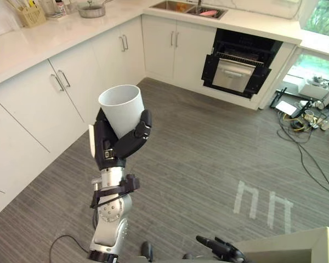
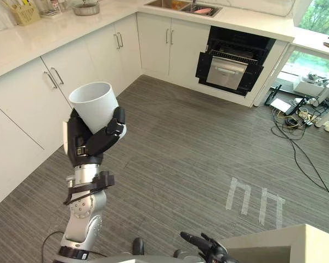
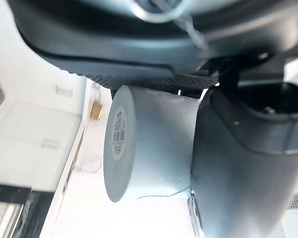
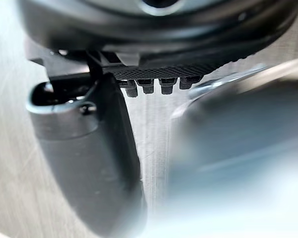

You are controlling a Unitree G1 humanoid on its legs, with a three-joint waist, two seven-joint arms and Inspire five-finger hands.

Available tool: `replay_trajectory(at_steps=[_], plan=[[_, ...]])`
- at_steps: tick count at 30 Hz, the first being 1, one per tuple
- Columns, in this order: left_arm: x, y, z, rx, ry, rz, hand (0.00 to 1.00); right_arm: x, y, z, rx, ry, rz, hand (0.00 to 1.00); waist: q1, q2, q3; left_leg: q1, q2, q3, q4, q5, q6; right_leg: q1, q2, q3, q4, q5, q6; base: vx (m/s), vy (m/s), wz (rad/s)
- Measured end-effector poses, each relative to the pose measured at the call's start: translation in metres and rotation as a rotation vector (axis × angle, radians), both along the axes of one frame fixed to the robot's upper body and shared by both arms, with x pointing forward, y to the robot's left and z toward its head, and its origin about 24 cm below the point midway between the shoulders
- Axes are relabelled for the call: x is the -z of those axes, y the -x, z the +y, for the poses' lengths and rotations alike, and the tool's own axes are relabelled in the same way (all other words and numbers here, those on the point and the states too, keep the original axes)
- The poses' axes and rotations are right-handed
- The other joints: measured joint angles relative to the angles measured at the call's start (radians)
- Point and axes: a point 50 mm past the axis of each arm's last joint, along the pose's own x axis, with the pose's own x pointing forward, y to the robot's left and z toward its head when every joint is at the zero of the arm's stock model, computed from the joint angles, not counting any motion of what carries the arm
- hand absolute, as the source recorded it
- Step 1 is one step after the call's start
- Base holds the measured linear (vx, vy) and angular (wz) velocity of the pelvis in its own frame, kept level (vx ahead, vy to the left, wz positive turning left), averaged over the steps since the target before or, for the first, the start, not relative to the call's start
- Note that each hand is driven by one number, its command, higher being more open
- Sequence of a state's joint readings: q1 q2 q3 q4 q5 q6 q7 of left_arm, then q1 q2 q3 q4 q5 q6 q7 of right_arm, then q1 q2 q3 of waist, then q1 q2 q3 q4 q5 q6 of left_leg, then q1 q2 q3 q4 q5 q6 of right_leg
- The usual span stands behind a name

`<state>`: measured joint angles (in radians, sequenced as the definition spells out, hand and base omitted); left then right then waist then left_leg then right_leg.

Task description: Walk over to the sink, pick up the cup, carry it to the dishwasher, place the cup inside the dishwasher, then close the dishwasher door

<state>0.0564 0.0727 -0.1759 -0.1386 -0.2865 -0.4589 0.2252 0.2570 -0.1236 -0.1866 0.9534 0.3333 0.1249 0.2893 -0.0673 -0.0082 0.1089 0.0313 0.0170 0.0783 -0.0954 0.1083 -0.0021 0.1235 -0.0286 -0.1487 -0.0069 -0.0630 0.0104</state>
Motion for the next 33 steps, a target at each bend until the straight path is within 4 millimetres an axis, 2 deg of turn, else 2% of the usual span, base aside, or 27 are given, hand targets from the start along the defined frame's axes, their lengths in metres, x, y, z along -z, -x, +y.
replay_trajectory(at_steps=[3,5,9,10,12,18,22,23,24,25,27,28,30,31,32,33], plan=[[0.013,-0.004,0.005,0.042,0.095,0.054,0.00,0.000,0.003,0.001,0.046,-0.015,-0.028,1.00,-0.010,0.008,-0.011,-0.003,-0.001,-0.023,0.000,0.008,0.000,0.011,-0.004,-0.046,-0.008,0.001,0.005,0.04,-0.041,0.23],[0.020,-0.005,0.004,0.103,0.141,0.086,0.00,0.000,0.004,0.001,0.070,-0.022,-0.030,1.00,-0.008,0.013,-0.015,-0.001,-0.011,-0.066,-0.001,0.012,0.003,0.018,-0.012,-0.094,0.037,-0.032,0.002,0.06,-0.037,0.58],[0.023,-0.003,0.012,0.092,0.149,0.096,0.00,0.002,0.003,0.002,0.063,-0.030,0.006,1.00,0.011,0.013,-0.018,0.014,-0.023,-0.095,0.000,0.012,0.004,0.057,-0.020,-0.141,0.046,-0.053,0.005,0.04,-0.046,0.45],[0.023,-0.003,0.015,0.080,0.149,0.094,0.00,0.003,0.003,0.002,0.062,-0.029,0.016,1.00,0.026,0.013,-0.018,0.014,-0.023,-0.095,-0.001,0.013,0.003,0.060,-0.019,-0.146,0.046,-0.055,0.003,-0.02,-0.043,0.17],[0.025,0.001,0.021,0.055,0.145,0.106,0.00,0.003,0.002,0.001,0.062,-0.028,0.031,1.00,0.028,0.013,-0.018,0.015,-0.023,-0.095,-0.001,0.015,-0.001,0.068,-0.018,-0.159,0.046,-0.059,0.002,-0.04,-0.053,0.17],[0.032,0.008,0.020,0.081,0.130,0.130,0.00,0.003,-0.003,0.001,0.026,-0.004,0.030,1.00,0.029,0.013,-0.018,0.017,-0.027,-0.106,-0.001,0.020,-0.001,0.069,-0.023,-0.178,0.061,-0.067,0.005,-0.05,-0.021,0.07],[0.029,0.009,0.019,0.102,0.121,0.113,0.00,0.002,-0.010,-0.006,-0.096,0.161,0.038,1.00,0.044,0.010,-0.017,0.016,-0.038,-0.108,-0.001,0.019,0.002,0.054,-0.040,-0.182,0.095,-0.088,0.018,-0.05,0.014,0.04],[0.024,0.011,0.018,0.110,0.125,0.094,0.00,0.002,-0.011,-0.009,-0.126,0.228,0.045,1.00,0.055,-0.001,-0.023,0.001,-0.041,-0.097,-0.001,0.003,0.010,0.024,-0.051,-0.179,0.117,-0.093,0.019,-0.05,0.043,-0.02],[0.020,0.012,0.017,0.116,0.127,0.076,0.00,0.002,-0.013,-0.009,-0.133,0.252,0.046,1.00,0.060,-0.001,-0.025,-0.005,-0.043,-0.084,-0.001,0.001,0.012,0.012,-0.056,-0.180,0.125,-0.096,0.022,-0.01,0.065,0.11],[0.009,0.014,0.014,0.134,0.125,0.029,0.00,0.001,-0.016,-0.011,-0.140,0.289,0.049,1.00,0.064,-0.004,-0.023,-0.015,-0.048,-0.038,0.000,0.000,0.013,-0.002,-0.074,-0.193,0.147,-0.107,0.034,0.04,0.090,0.34],[-0.002,0.015,0.011,0.163,0.122,-0.028,0.00,0.000,-0.016,-0.014,-0.129,0.326,0.062,1.00,0.065,-0.009,-0.021,-0.008,-0.068,-0.018,0.000,-0.011,0.029,-0.006,-0.115,-0.206,0.210,-0.131,0.063,0.07,0.106,0.32],[-0.005,0.016,0.011,0.163,0.125,-0.045,0.00,0.000,-0.015,-0.017,-0.121,0.340,0.069,1.00,0.071,-0.004,-0.023,0.006,-0.081,-0.019,0.000,-0.023,0.045,-0.027,-0.139,-0.190,0.297,-0.140,0.077,0.09,0.186,0.05],[-0.007,0.016,0.011,0.165,0.122,-0.058,0.00,0.000,-0.020,-0.014,-0.115,0.340,0.055,1.00,0.072,-0.001,-0.027,0.034,-0.088,-0.021,0.001,-0.039,0.067,-0.114,-0.175,-0.148,0.525,-0.132,0.076,0.07,0.176,0.02],[-0.008,0.016,0.012,0.168,0.116,-0.066,0.00,-0.001,-0.024,-0.012,-0.099,0.329,0.039,1.00,0.069,-0.014,-0.025,0.050,-0.100,-0.026,0.001,-0.049,0.081,-0.191,-0.207,-0.112,0.694,-0.095,0.050,0.14,0.126,0.10],[-0.008,0.016,0.013,0.169,0.105,-0.064,0.00,-0.001,-0.026,-0.009,-0.082,0.317,0.028,1.00,0.065,-0.020,-0.015,0.069,-0.105,-0.037,0.006,-0.056,0.091,-0.264,-0.207,-0.060,0.828,-0.080,0.050,0.21,0.148,0.20],[-0.006,0.016,0.015,0.162,0.100,-0.057,0.00,-0.001,-0.028,-0.008,-0.067,0.310,0.016,1.00,0.058,-0.024,-0.010,0.082,-0.100,-0.049,0.011,-0.062,0.096,-0.308,-0.170,-0.023,0.879,-0.124,0.058,0.19,0.086,0.26]])
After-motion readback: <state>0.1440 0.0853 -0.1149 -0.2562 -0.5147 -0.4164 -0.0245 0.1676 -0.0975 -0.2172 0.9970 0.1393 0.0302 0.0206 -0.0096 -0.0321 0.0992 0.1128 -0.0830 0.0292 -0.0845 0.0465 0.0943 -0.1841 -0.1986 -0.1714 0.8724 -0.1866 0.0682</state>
